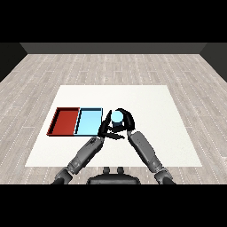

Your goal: Pick the blue can and put it in the blue box

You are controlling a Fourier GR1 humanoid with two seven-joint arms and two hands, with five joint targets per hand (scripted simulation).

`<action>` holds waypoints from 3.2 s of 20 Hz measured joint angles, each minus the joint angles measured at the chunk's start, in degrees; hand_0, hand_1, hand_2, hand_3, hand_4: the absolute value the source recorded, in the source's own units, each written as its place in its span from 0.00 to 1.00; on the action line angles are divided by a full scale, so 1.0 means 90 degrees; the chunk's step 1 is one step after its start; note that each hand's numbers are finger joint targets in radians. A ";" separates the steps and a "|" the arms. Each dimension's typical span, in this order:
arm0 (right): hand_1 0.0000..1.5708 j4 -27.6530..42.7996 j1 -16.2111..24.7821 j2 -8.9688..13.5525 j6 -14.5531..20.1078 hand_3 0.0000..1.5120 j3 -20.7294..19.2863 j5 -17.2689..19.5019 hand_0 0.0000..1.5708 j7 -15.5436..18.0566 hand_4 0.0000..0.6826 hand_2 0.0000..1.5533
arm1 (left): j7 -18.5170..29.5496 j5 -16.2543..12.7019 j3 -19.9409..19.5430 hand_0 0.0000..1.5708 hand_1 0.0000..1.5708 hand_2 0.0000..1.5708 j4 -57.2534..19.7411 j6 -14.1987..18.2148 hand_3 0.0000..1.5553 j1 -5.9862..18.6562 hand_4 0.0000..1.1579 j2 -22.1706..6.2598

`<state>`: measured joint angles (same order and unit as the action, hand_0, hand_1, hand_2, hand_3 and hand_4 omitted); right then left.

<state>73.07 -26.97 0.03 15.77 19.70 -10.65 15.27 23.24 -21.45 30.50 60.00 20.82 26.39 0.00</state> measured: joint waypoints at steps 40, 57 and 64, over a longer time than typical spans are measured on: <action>0.91 -0.0026 -0.0417 0.0171 0.0598 0.91 0.0815 -0.0517 0.91 -0.0044 0.77 0.94 | -0.0309 -0.0640 0.0660 1.00 1.00 0.99 -0.0627 0.1540 0.95 0.0885 0.99 -0.0125; 0.00 -0.0143 -0.0370 0.0066 0.0656 0.00 0.0813 -0.0036 0.00 -0.0194 0.00 0.00 | -0.0339 -0.0336 0.0548 1.00 1.00 1.00 -0.0619 0.1849 0.95 0.0714 0.99 -0.0065; 0.00 0.0147 -0.0228 0.0174 0.0497 0.00 0.0203 -0.0059 0.00 -0.0326 0.00 0.00 | -0.0221 -0.0255 0.0306 1.00 1.00 1.00 -0.0670 0.1704 0.96 0.0626 0.99 -0.0025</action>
<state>74.39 -29.02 1.60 20.24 21.53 -11.18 12.34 21.25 -23.74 33.26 53.97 36.16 32.02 -0.22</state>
